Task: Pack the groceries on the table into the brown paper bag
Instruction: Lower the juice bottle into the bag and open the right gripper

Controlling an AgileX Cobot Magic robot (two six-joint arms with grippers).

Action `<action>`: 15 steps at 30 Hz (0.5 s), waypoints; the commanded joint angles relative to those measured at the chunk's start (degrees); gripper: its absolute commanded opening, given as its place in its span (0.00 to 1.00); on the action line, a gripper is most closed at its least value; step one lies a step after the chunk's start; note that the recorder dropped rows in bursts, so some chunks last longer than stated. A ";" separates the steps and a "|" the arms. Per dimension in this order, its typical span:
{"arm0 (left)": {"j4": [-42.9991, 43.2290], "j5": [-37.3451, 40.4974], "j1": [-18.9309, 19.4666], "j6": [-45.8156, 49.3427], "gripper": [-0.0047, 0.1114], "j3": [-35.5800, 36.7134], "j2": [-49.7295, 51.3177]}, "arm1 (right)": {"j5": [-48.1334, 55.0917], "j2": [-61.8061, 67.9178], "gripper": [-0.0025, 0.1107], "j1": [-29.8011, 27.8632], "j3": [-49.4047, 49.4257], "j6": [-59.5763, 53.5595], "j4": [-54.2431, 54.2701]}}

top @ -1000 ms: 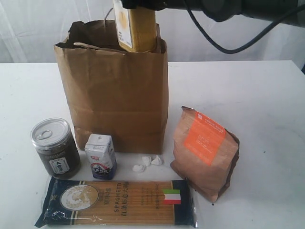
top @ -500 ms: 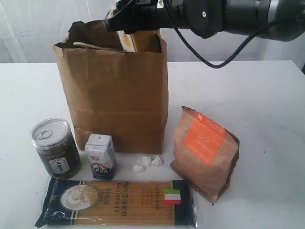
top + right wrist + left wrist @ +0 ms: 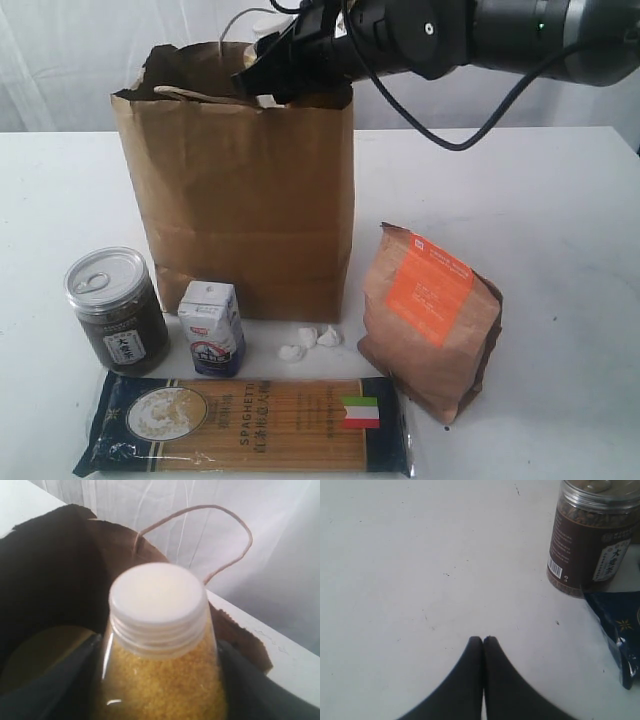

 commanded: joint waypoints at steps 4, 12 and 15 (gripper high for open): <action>-0.18 1.37 -0.40 -0.05 0.04 0.22 -0.19 | -1.64 -1.03 0.47 -0.01 -1.14 -0.63 -0.98; -0.18 1.37 -0.40 -0.05 0.04 0.22 -0.19 | -1.65 -1.03 0.47 -0.01 -1.14 -0.13 -0.85; -0.18 1.37 -0.40 -0.05 0.04 0.22 -0.19 | -1.65 -1.03 0.47 -0.01 -1.14 -0.13 -0.85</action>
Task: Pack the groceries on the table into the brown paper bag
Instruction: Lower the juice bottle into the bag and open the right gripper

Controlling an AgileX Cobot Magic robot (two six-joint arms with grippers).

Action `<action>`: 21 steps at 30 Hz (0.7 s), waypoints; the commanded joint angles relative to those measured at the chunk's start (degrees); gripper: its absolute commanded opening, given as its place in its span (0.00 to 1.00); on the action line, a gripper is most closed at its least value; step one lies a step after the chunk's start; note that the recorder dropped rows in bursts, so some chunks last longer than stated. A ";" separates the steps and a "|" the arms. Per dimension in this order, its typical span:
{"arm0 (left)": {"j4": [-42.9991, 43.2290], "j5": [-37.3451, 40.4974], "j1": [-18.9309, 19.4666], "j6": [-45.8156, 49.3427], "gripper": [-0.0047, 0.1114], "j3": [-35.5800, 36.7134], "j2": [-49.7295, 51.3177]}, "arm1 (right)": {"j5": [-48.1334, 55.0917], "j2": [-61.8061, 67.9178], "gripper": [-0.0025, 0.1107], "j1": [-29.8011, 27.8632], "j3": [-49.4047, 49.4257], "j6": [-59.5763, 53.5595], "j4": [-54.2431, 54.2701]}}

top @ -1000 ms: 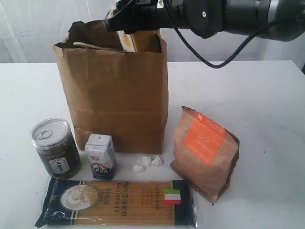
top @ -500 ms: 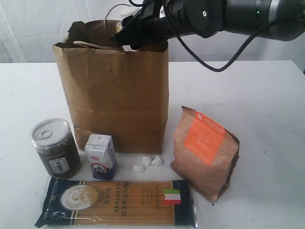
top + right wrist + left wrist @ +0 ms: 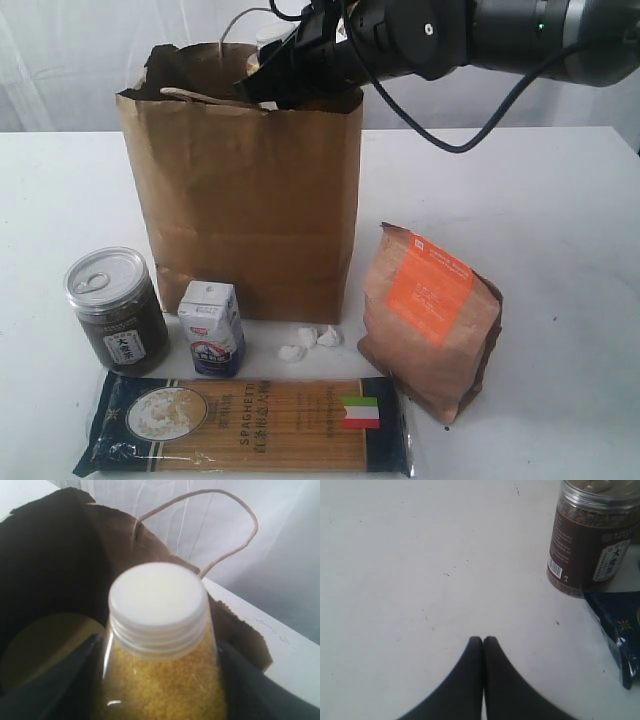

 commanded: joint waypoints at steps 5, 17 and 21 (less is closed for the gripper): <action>-0.18 1.37 -0.40 -0.05 0.04 0.22 -0.19 | -3.60 -1.03 0.47 -0.01 -1.14 1.88 -0.65; -0.18 1.37 -0.40 -0.05 0.04 0.22 -0.19 | -2.19 -1.03 0.73 -0.01 -1.14 2.83 -0.65; -0.18 1.37 -0.40 -0.05 0.04 0.22 -0.19 | -0.76 -1.03 0.76 -0.01 -1.14 2.83 -0.65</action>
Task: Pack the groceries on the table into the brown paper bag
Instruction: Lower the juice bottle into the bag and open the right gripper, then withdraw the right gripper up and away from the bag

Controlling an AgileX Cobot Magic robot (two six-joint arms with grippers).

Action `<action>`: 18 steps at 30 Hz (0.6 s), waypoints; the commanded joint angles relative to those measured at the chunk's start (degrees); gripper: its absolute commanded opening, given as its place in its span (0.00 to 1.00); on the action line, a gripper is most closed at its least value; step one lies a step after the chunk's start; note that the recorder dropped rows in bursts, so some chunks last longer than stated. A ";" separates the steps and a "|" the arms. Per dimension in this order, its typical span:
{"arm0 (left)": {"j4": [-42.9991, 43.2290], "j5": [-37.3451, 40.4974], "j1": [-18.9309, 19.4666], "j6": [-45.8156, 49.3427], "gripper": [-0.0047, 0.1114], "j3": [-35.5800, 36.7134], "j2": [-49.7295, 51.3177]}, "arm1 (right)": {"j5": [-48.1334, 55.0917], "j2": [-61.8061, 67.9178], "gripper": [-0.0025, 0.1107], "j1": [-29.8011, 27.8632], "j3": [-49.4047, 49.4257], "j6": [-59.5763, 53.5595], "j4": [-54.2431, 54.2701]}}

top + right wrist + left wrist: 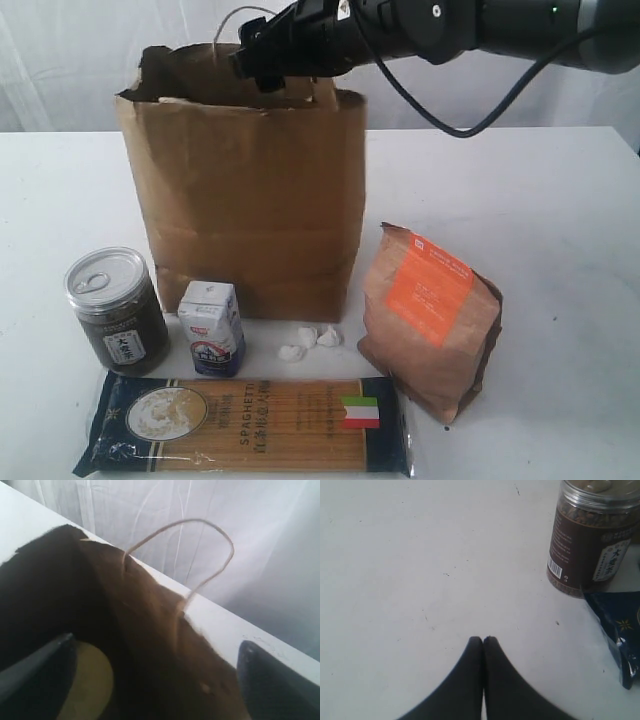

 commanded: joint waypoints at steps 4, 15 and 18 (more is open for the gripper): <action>-0.18 1.37 -0.40 -0.05 0.04 0.22 -0.19 | 1.02 -0.51 0.76 -0.01 -0.14 0.52 -0.65; -0.18 1.37 -0.40 -0.05 0.04 0.22 -0.19 | 1.91 -0.51 0.76 -0.01 -0.14 1.66 -0.17; -0.18 1.37 -0.40 -0.05 0.04 0.22 -0.19 | 1.91 -1.68 0.76 -0.01 -0.14 1.67 -0.40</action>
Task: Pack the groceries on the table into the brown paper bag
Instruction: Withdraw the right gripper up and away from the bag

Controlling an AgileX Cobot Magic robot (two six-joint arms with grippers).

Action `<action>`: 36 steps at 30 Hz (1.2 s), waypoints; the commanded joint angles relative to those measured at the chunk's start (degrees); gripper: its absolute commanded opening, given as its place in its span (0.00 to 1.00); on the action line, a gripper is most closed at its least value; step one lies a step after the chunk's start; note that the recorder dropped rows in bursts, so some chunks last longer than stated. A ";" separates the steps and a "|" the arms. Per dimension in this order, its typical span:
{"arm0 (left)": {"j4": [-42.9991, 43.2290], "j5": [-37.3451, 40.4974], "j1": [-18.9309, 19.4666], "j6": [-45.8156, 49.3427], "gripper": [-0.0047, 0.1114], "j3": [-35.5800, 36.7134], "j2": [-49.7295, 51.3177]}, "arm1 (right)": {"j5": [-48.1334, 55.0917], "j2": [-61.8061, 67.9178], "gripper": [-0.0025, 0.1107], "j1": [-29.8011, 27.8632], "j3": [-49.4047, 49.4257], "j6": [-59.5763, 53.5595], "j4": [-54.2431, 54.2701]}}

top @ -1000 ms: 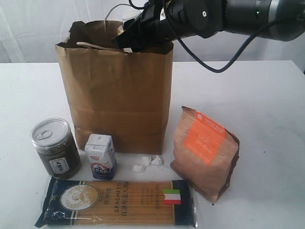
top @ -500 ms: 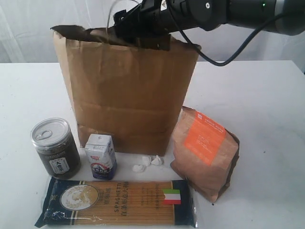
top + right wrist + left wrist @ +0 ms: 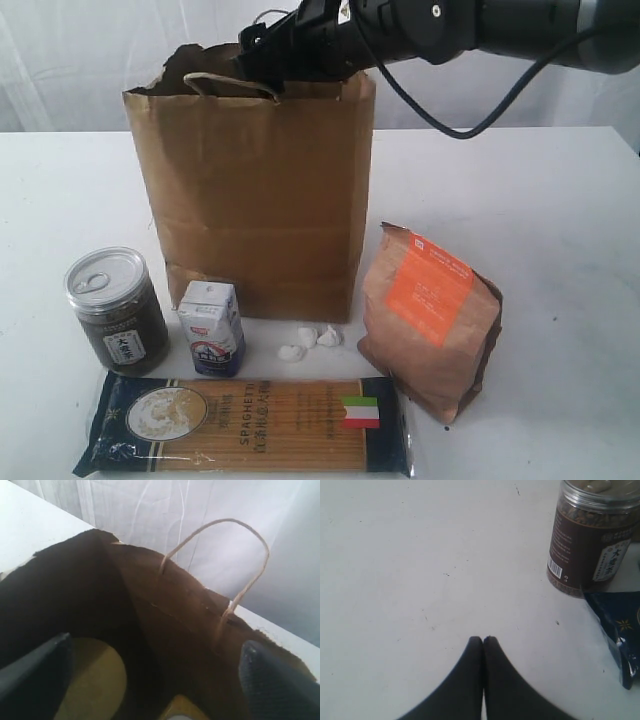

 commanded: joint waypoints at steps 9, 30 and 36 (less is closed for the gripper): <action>-0.18 1.37 -0.40 -0.05 0.04 0.22 -0.19 | -0.93 -10.40 0.76 -0.12 -0.24 0.23 -4.70; -0.18 1.37 -0.40 -0.05 0.04 0.22 -0.19 | 29.04 -25.53 0.02 -17.85 7.38 14.26 -18.39; -0.18 1.37 -0.40 -0.05 0.04 0.22 -0.19 | 13.90 -37.35 0.02 -28.50 23.61 22.12 -15.36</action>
